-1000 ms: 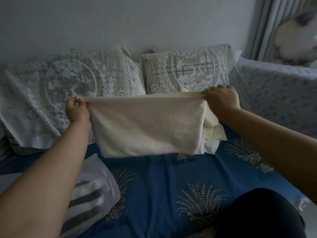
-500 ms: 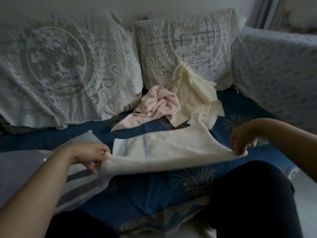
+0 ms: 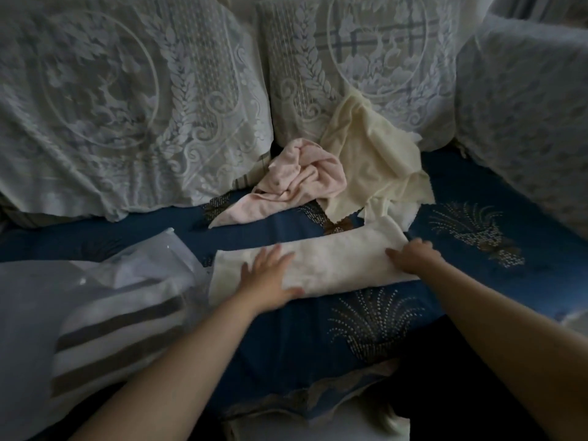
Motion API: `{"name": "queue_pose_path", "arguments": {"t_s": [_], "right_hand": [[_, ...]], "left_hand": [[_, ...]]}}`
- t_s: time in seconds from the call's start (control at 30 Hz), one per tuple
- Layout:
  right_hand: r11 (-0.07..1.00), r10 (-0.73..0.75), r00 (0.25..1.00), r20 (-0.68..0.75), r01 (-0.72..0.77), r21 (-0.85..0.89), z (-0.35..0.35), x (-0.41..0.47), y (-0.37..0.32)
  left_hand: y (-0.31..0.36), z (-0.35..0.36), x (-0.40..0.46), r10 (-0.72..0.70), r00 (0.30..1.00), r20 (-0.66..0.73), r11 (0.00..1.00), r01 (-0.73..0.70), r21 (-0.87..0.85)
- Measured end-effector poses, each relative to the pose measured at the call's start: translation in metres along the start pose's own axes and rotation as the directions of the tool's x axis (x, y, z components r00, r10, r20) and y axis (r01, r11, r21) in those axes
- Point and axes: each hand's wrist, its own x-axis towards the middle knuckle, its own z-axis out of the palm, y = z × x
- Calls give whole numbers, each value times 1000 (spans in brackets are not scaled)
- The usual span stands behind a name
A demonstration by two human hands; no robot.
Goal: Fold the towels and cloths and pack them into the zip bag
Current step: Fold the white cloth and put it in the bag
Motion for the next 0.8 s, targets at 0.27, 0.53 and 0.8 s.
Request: {"name": "queue_pose_path", "arguments": {"t_s": [0.27, 0.53, 0.8], "right_hand": [[767, 25, 998, 62, -59, 639, -35, 2, 13], [746, -356, 914, -194, 403, 530, -29, -67, -78], [681, -729, 576, 370, 553, 480, 86, -156, -170]], "left_hand": [[10, 62, -13, 66, 995, -75, 993, -58, 108], [9, 1, -41, 55, 996, 74, 997, -58, 47], [-56, -69, -73, -179, 880, -440, 973, 92, -210]]}}
